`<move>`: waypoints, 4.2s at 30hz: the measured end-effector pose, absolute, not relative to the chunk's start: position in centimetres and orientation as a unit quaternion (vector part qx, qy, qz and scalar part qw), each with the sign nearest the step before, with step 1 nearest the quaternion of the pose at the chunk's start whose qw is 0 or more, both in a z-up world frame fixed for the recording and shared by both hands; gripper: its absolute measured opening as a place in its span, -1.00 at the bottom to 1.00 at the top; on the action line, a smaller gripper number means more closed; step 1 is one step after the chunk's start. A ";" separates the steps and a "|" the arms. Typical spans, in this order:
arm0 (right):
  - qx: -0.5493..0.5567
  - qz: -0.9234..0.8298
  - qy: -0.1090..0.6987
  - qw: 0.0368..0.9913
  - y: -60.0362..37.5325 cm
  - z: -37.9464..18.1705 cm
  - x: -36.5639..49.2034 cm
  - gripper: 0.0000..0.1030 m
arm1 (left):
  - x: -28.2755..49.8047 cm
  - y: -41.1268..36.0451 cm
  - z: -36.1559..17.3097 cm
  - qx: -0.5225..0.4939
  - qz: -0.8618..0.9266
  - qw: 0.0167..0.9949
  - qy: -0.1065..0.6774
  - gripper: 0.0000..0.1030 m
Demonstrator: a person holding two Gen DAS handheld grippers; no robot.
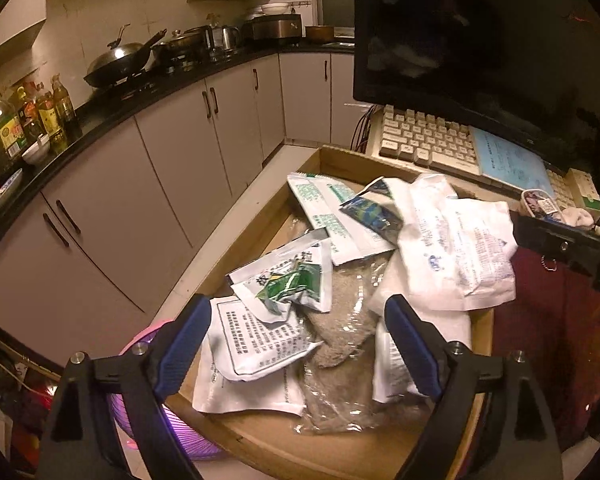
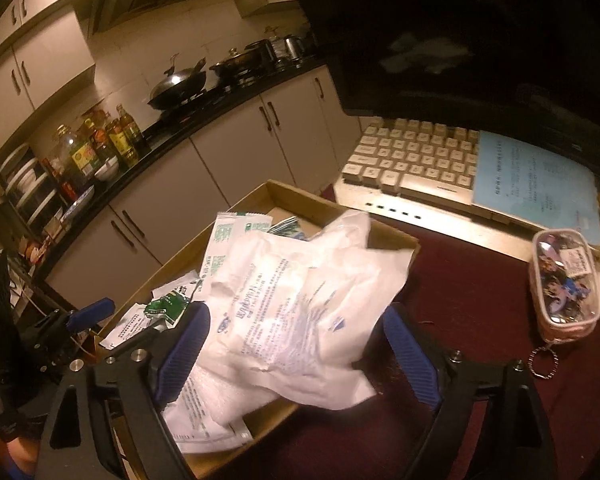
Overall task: Organize soft objects
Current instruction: 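Move the left gripper to the clear cartoon pouch while the right approaches the white towel, then grasp the clear cartoon pouch with the left gripper while the right grasps the white towel, then carry the cartoon pouch and white towel over the cardboard box with both grippers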
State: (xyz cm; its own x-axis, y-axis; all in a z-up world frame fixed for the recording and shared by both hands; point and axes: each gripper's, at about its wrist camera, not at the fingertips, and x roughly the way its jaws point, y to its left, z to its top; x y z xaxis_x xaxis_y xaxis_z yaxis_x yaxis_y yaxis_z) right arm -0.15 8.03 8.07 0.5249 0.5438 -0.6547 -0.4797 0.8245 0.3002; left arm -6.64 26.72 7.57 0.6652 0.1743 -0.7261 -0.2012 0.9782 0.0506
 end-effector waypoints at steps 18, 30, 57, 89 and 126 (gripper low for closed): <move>0.113 0.175 0.407 0.889 -6.1 5.5 -0.4 0.98 | -6.4 15.5 10.1 0.021 -0.025 0.930 0.365 0.77; 0.174 0.052 0.405 0.896 -17.2 4.8 0.1 0.98 | -0.5 4.7 7.0 -0.001 -0.126 0.903 0.411 0.77; 0.283 0.050 0.417 0.862 -20.6 3.4 7.2 0.51 | 12.1 -0.6 0.8 -0.036 -0.115 0.876 0.467 0.39; 0.283 0.088 0.407 0.864 -18.3 2.9 3.9 -0.19 | 0.7 4.7 1.8 -0.003 -0.131 0.875 0.467 0.40; 0.163 0.098 0.384 0.904 -12.9 6.7 -0.4 -0.19 | -3.2 5.9 5.1 0.008 -0.143 0.894 0.425 0.40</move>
State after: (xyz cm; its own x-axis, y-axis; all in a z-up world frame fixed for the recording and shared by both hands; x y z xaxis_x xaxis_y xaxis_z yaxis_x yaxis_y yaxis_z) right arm -0.39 -12.90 6.67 0.6856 0.3018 -0.6624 -0.0518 0.9279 0.3692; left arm -3.20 5.95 5.11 0.5978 -0.2480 -0.7623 0.2623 0.9591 -0.1064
